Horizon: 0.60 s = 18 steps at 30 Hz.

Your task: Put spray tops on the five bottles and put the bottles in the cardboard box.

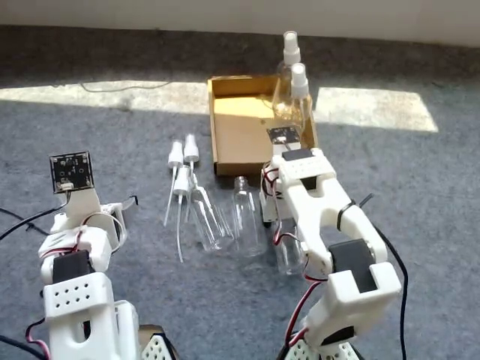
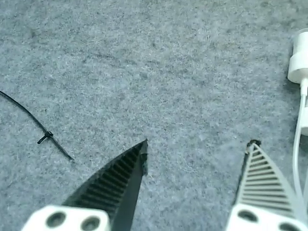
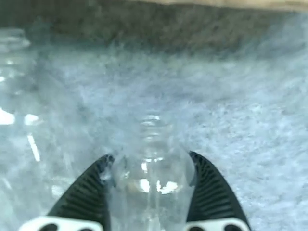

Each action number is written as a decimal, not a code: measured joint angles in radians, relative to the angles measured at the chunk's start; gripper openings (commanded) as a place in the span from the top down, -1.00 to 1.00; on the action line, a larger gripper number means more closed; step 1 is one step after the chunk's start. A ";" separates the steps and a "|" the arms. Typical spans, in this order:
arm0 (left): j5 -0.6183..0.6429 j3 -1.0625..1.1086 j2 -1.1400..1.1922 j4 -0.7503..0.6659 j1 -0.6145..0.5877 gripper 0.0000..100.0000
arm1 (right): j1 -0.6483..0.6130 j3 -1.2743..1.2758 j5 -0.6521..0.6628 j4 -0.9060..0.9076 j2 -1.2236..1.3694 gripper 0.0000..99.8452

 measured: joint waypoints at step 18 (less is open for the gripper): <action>-0.072 -0.367 0.106 0.218 0.144 0.41 | 0.091 0.442 0.222 -0.143 -0.729 1.00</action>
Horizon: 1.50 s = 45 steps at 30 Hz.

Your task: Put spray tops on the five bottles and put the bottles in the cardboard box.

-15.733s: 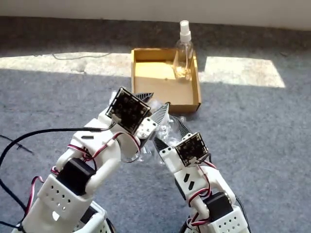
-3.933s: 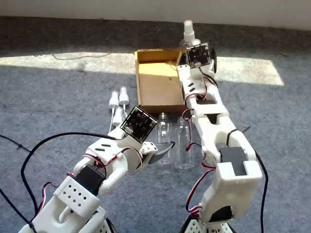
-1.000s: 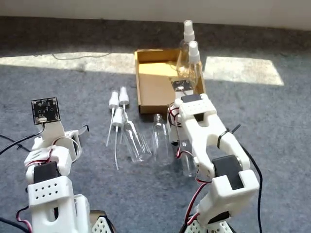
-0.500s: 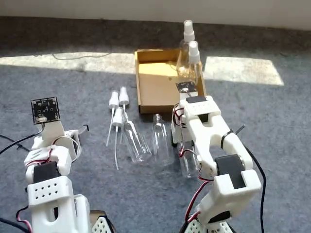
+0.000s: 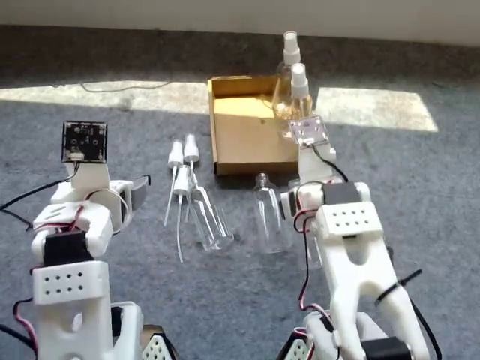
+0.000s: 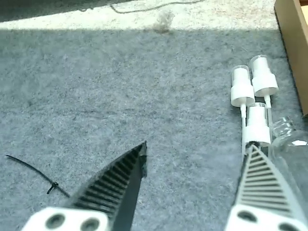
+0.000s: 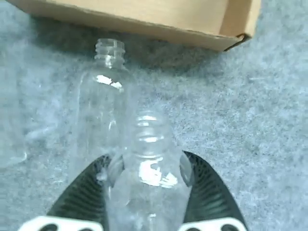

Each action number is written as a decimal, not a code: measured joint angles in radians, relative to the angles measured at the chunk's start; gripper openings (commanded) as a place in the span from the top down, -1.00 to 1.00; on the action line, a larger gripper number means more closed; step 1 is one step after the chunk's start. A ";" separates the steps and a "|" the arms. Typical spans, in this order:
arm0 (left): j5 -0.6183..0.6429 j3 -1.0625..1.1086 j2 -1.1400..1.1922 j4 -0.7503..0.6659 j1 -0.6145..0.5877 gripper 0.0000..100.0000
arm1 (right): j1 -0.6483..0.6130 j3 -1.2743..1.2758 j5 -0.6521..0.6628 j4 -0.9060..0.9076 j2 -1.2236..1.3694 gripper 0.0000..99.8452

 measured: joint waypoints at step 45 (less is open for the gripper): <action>0.018 -1.387 1.737 0.325 0.186 0.99 | -0.038 0.479 0.049 -0.140 -0.574 0.99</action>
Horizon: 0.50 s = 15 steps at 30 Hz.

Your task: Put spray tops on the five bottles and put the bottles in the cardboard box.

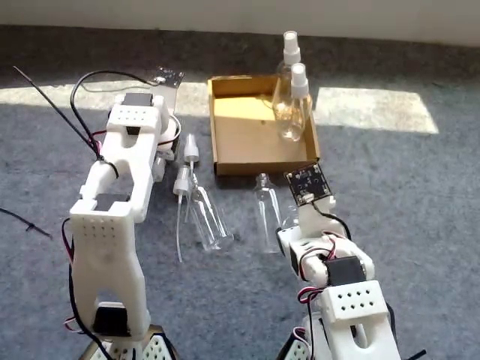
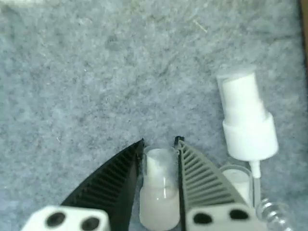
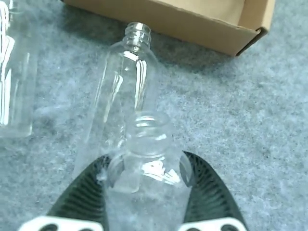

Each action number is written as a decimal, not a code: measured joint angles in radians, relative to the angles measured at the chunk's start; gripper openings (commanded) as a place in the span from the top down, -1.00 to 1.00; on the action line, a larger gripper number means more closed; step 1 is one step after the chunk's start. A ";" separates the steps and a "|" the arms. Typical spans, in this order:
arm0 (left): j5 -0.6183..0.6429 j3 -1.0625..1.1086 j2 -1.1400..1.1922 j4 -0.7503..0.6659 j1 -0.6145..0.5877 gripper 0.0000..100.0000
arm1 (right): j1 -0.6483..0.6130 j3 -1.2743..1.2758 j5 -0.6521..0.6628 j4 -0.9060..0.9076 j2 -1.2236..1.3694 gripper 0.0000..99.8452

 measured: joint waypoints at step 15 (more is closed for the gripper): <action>0.048 -0.460 -0.407 0.414 -0.048 0.99 | -0.089 0.000 0.000 -0.126 -0.005 0.99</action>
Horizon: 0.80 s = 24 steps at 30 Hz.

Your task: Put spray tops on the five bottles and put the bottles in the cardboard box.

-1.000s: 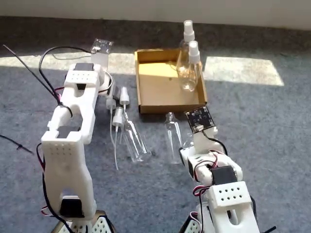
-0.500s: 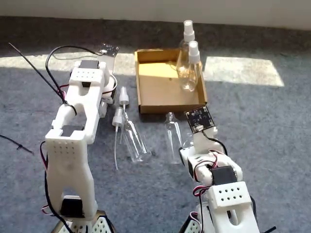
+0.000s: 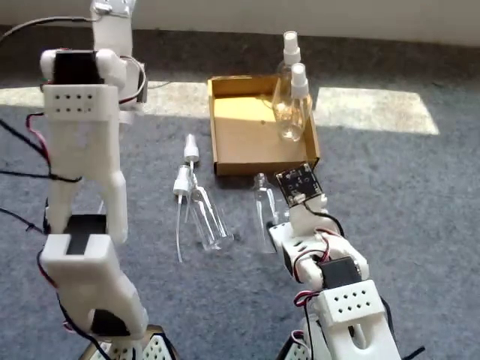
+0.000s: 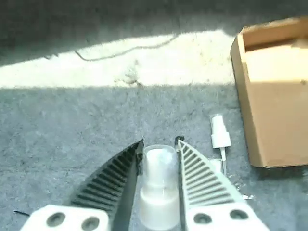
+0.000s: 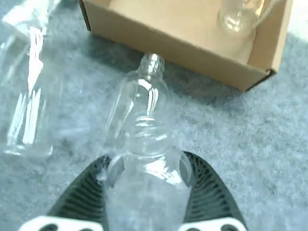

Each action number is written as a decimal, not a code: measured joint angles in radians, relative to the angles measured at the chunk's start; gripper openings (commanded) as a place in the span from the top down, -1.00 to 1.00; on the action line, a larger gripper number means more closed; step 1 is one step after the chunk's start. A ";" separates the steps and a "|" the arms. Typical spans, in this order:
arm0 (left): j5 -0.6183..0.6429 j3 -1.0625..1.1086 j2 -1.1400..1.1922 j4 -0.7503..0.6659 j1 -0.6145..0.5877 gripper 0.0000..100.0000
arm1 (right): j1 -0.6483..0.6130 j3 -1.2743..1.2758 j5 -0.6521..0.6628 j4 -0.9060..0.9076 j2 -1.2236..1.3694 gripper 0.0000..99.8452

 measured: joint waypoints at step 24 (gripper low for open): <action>0.259 -0.072 -0.652 -0.055 0.543 0.99 | -0.265 0.318 -0.123 -0.474 -0.430 0.99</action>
